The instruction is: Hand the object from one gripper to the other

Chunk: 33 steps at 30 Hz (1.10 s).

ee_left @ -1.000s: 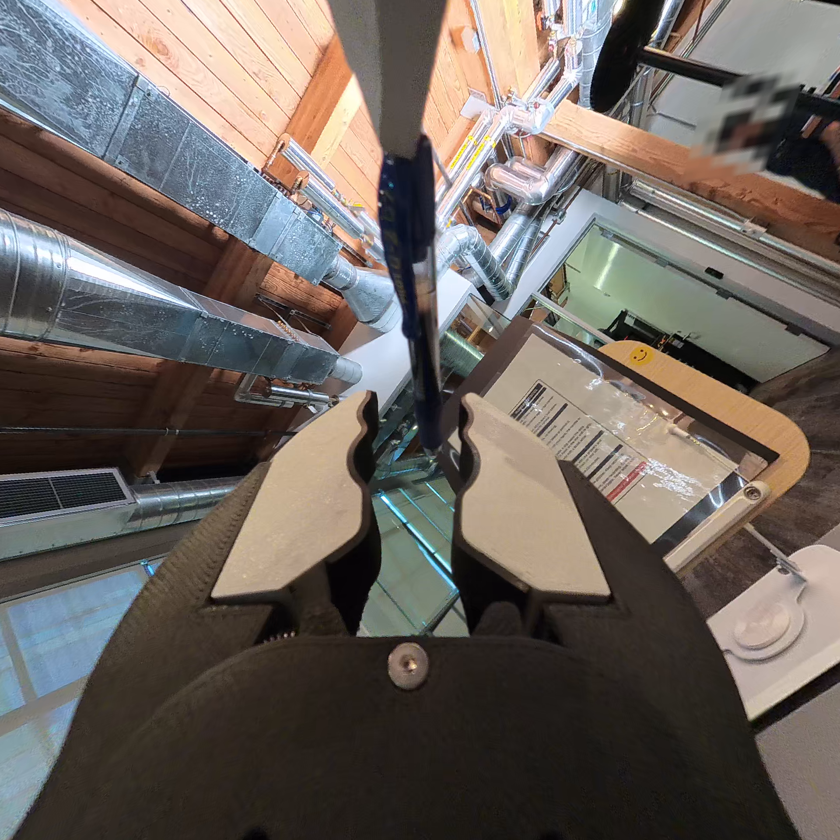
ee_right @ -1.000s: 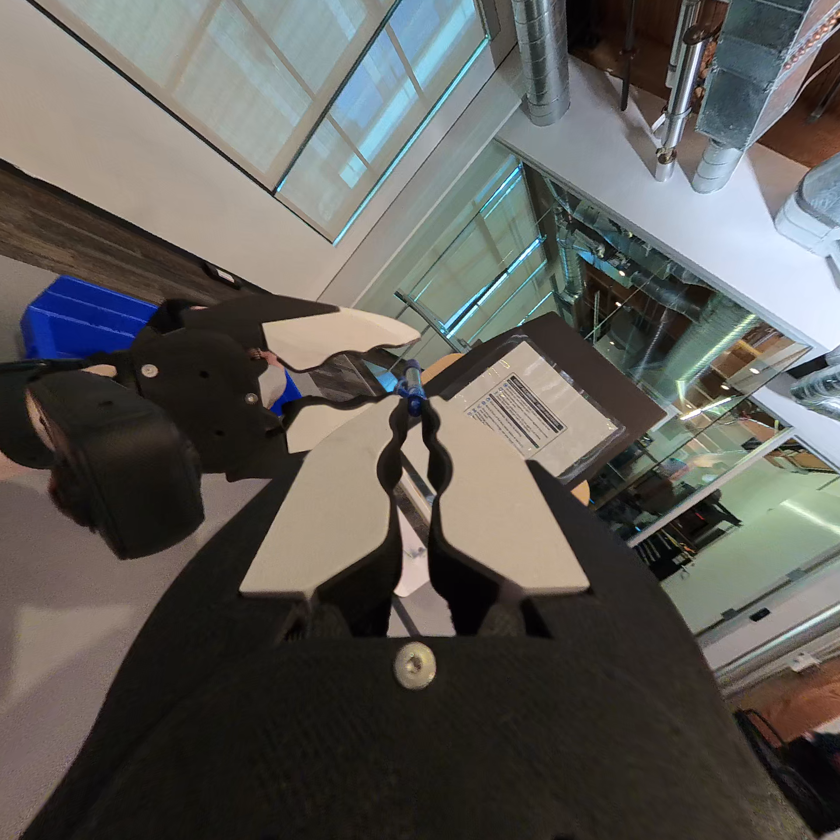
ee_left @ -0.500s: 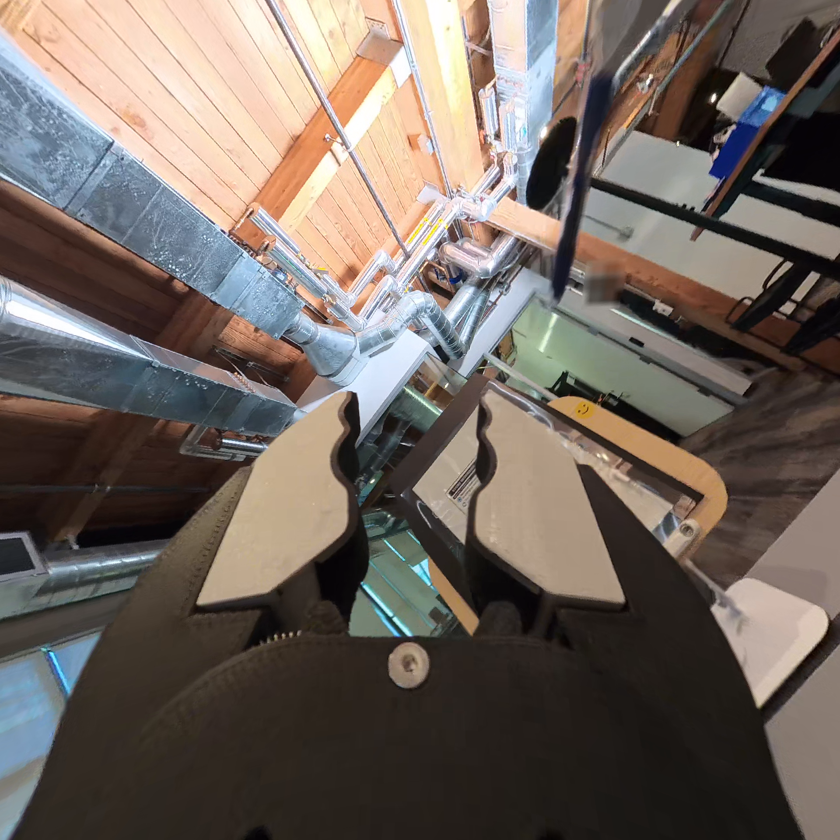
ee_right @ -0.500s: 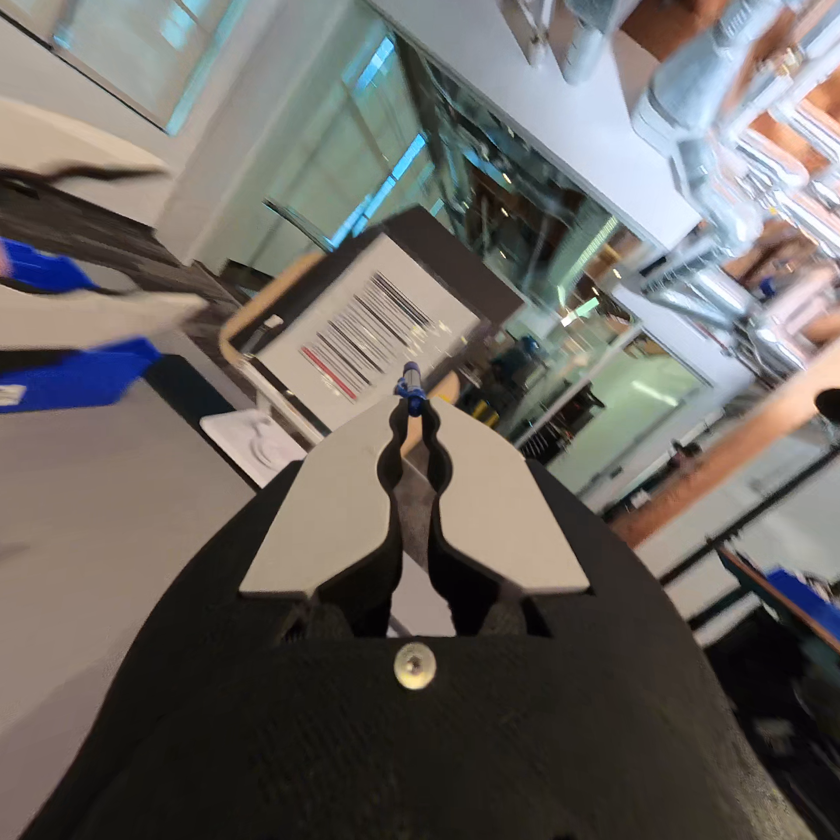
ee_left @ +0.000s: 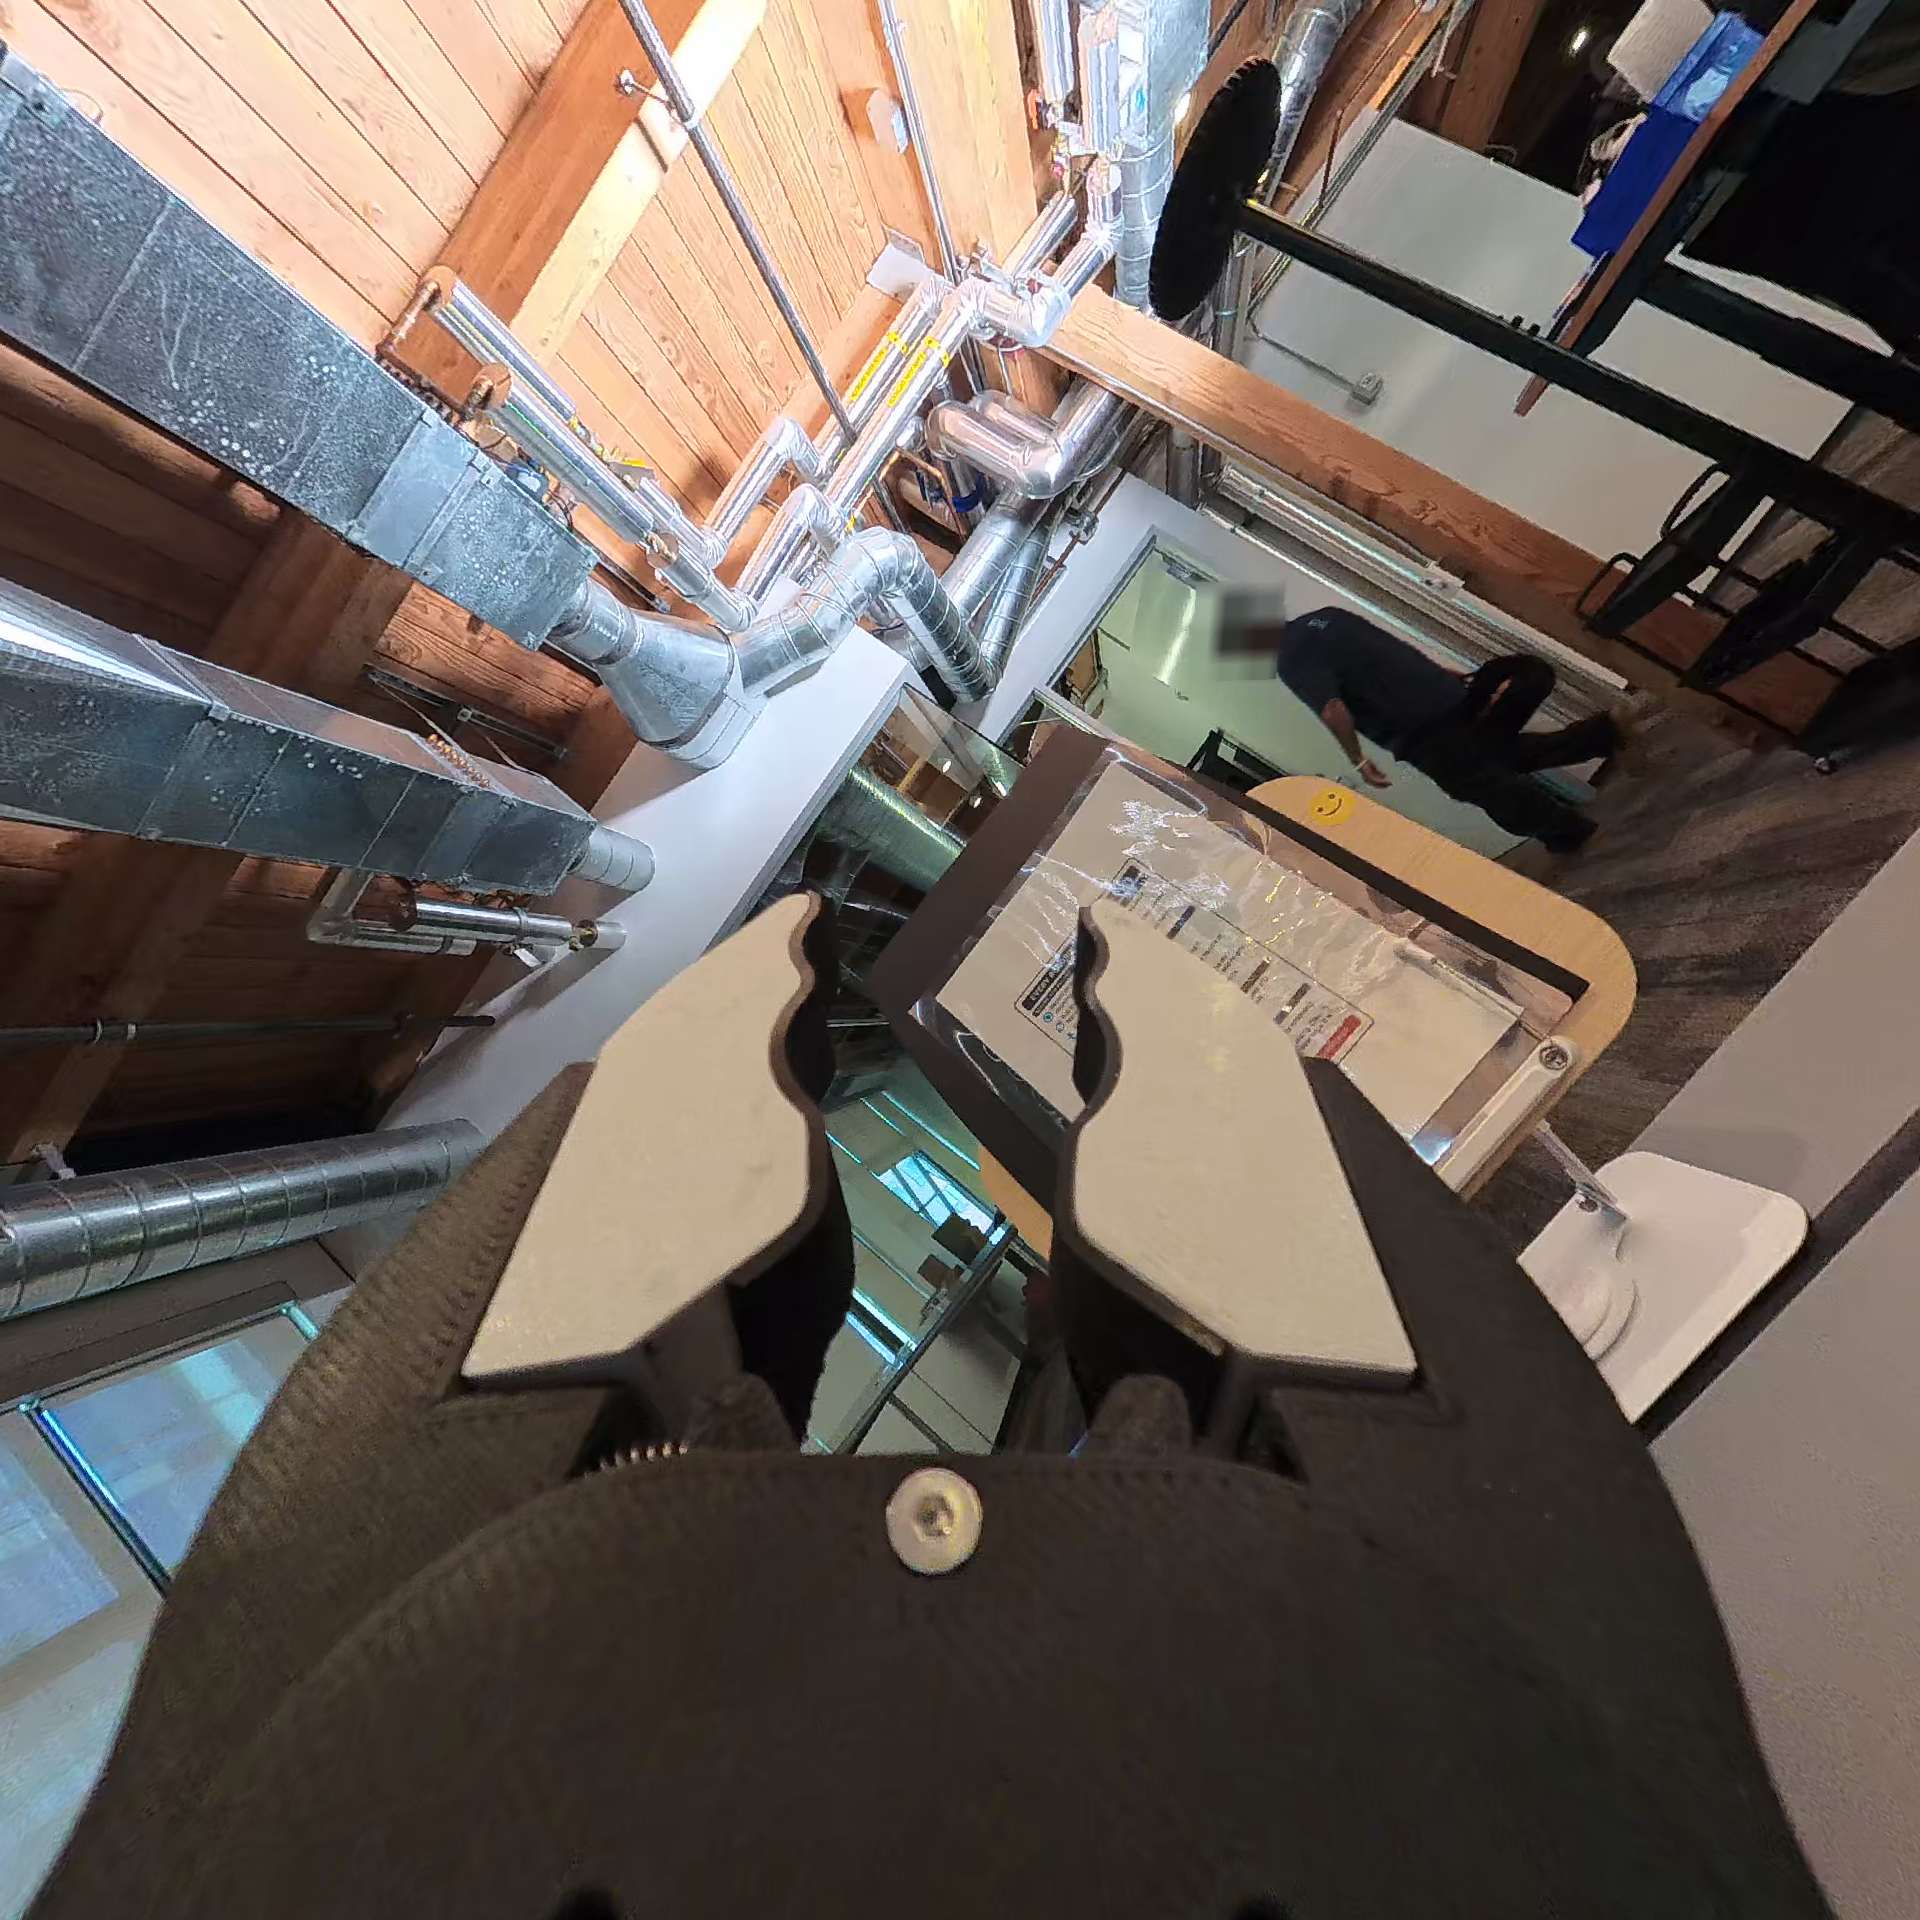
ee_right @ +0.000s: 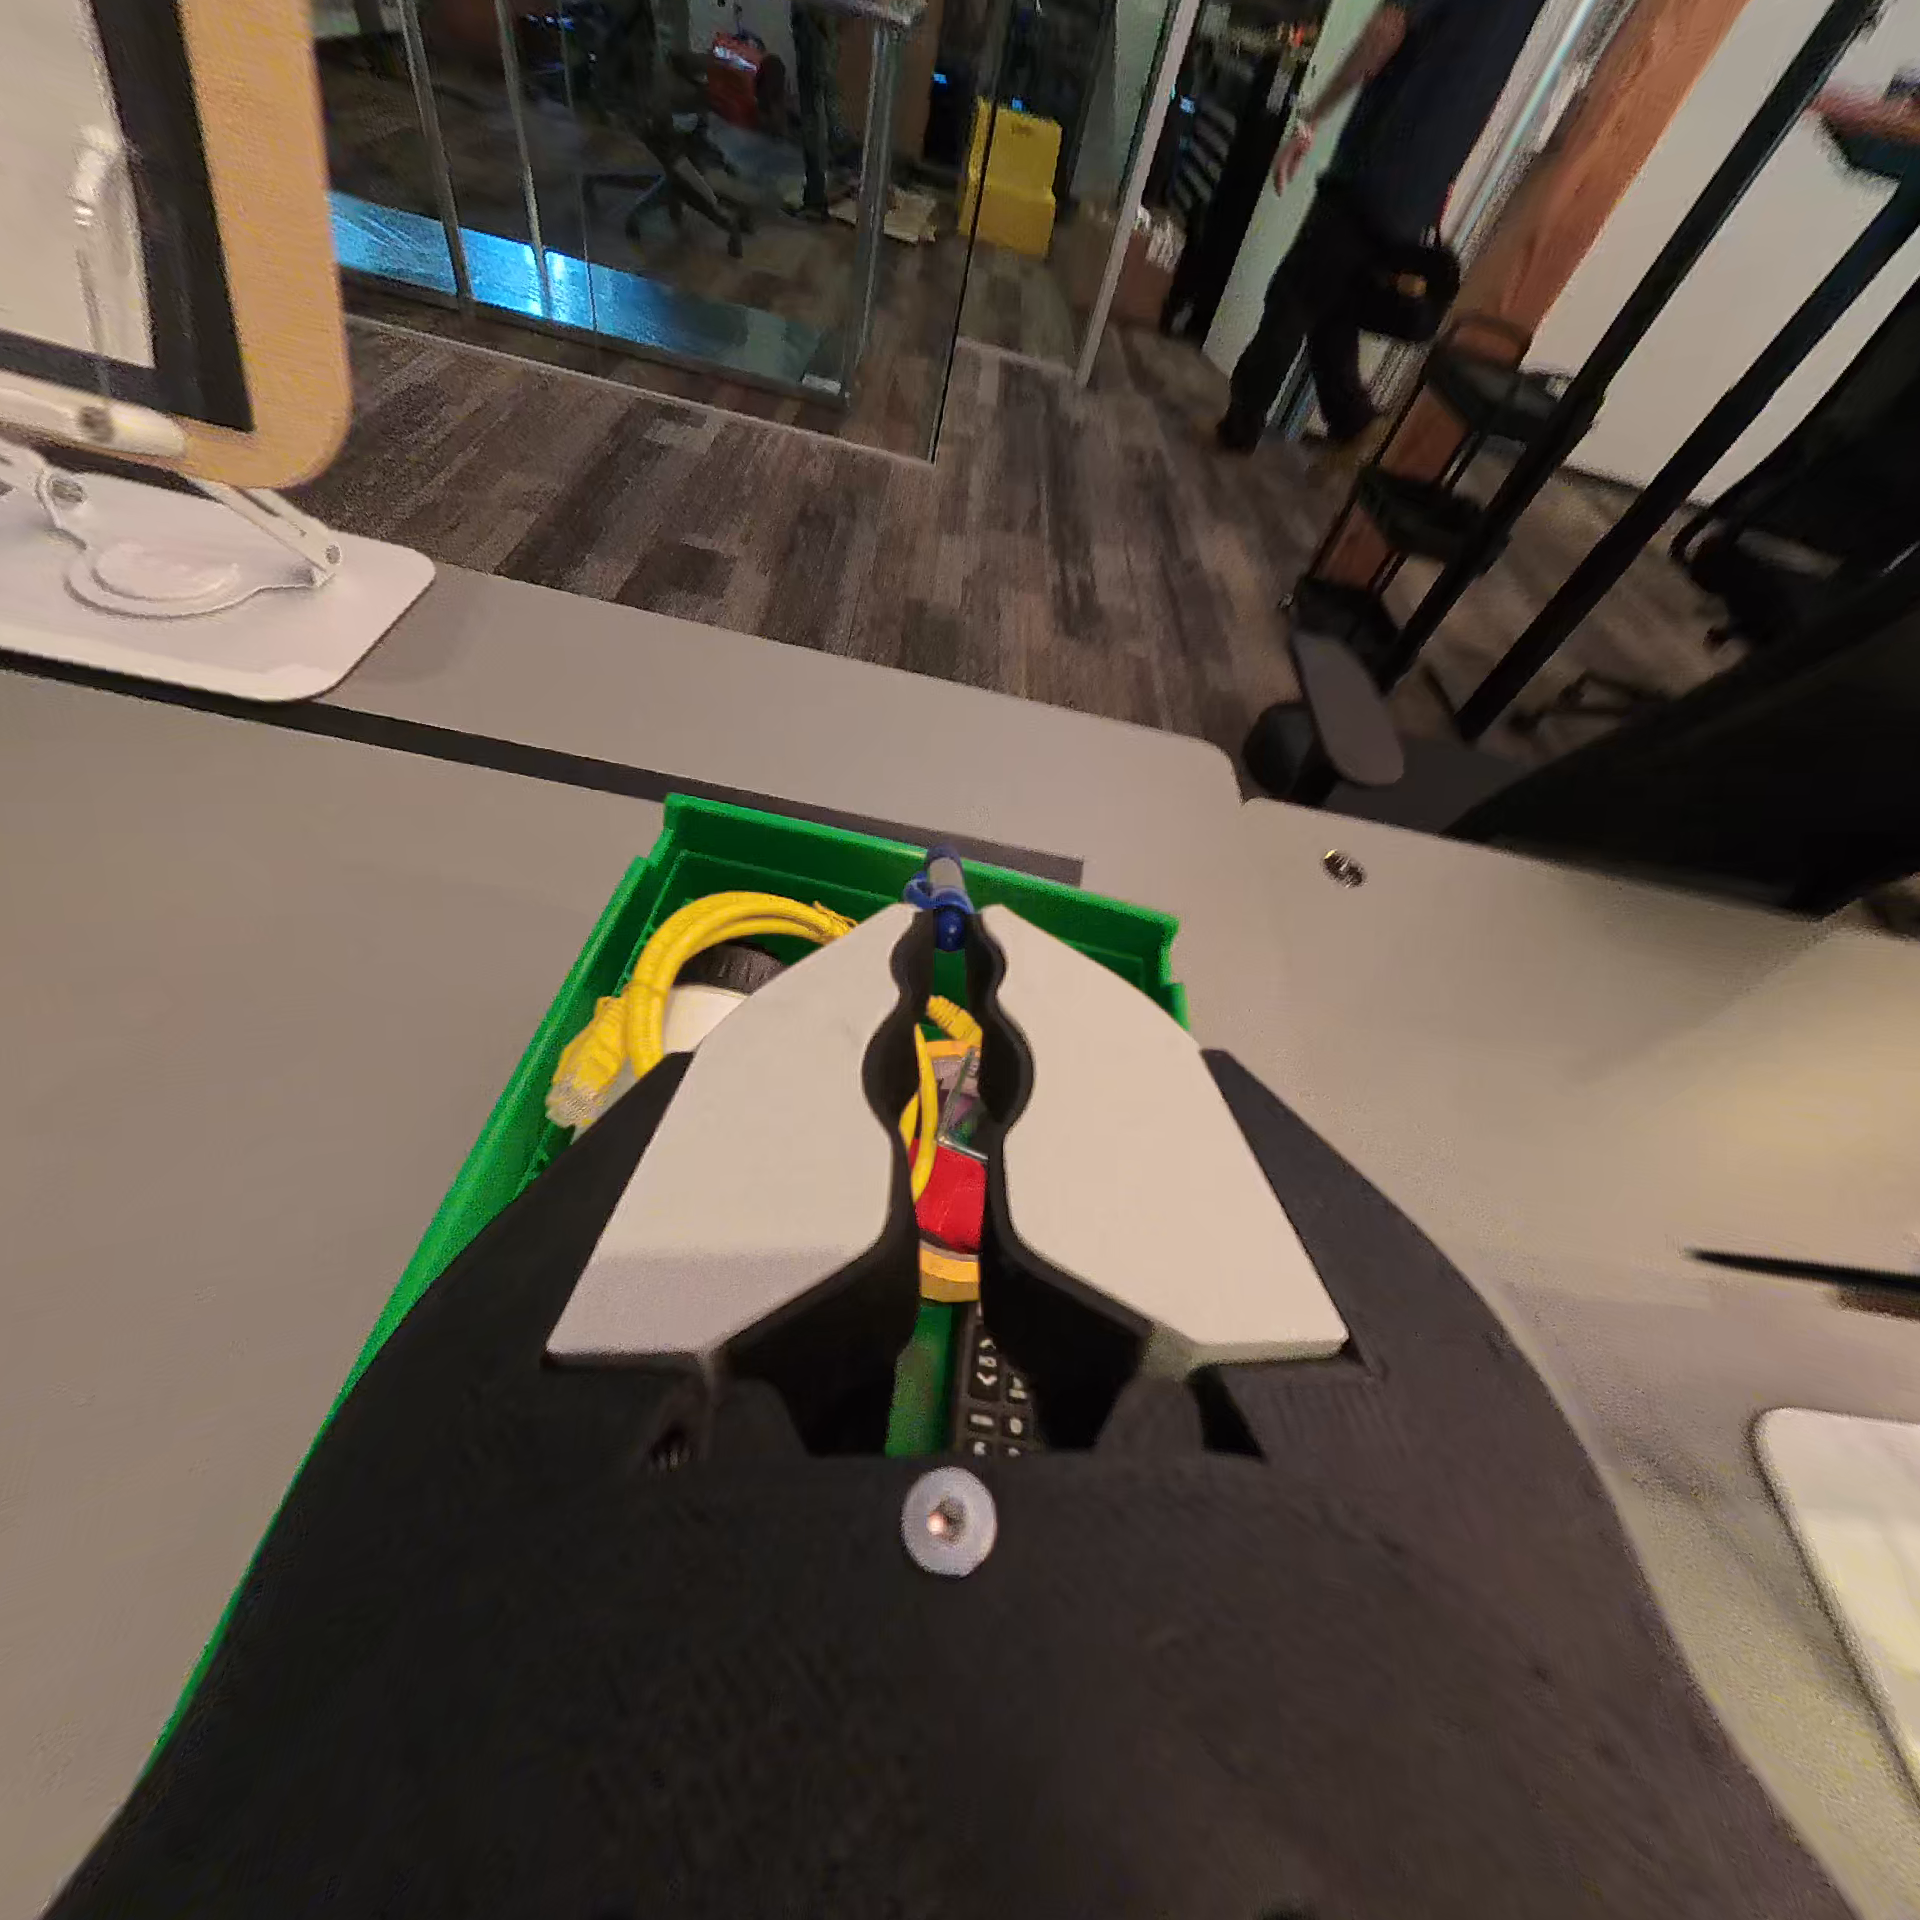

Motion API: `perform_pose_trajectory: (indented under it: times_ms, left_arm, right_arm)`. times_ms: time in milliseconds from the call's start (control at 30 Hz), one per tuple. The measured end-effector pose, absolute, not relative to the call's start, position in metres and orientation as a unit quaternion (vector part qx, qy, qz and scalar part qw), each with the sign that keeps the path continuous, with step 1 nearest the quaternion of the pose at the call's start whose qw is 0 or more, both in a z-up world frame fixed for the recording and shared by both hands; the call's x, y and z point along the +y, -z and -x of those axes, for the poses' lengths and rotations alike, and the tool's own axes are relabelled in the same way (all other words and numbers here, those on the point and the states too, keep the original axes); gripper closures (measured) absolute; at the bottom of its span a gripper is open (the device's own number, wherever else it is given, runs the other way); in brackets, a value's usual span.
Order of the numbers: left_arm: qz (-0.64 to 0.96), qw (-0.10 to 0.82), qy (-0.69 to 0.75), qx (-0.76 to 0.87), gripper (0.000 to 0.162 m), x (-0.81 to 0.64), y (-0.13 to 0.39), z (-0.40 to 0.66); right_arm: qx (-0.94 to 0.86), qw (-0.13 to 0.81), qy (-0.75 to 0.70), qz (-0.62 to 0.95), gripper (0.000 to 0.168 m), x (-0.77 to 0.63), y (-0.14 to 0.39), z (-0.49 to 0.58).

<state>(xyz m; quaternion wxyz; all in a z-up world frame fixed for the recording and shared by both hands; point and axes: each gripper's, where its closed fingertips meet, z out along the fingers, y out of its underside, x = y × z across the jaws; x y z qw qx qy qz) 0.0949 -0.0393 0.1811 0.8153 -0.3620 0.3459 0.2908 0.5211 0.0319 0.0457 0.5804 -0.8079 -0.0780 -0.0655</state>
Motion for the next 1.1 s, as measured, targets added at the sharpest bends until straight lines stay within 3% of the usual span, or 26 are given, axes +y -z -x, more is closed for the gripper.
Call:
perform_pose_trajectory:
  times_ms: [167,367,567,667,833,1100]
  left_arm:
    - [0.371,0.801,-0.303,0.360,0.120,-0.040,-0.178,-0.094]
    - [0.380,0.793,-0.301,0.368,0.120,-0.036,-0.173,-0.097]
    - [0.397,0.792,-0.295,0.357,0.120,-0.033,-0.173,-0.090]
    - [0.436,0.820,-0.207,0.310,0.120,-0.041,-0.188,-0.067]
    - [0.533,0.816,-0.074,0.211,0.123,-0.044,-0.201,0.002]
    - [0.771,0.618,-0.058,0.141,0.121,-0.001,-0.100,0.112]
  right_arm:
    - [-0.020,0.501,0.049,0.864,0.161,0.051,0.017,-0.548]
    - [0.071,0.503,0.049,0.860,0.161,0.043,0.031,-0.585]
    - [0.117,0.400,-0.030,0.908,0.158,0.028,0.081,-0.593]
    - [0.139,0.466,-0.047,0.873,0.147,0.033,0.049,-0.593]
    - [0.096,0.615,-0.020,0.782,0.136,0.019,-0.050,-0.571]
    - [-0.021,0.786,-0.089,0.611,0.137,-0.024,-0.182,-0.463]
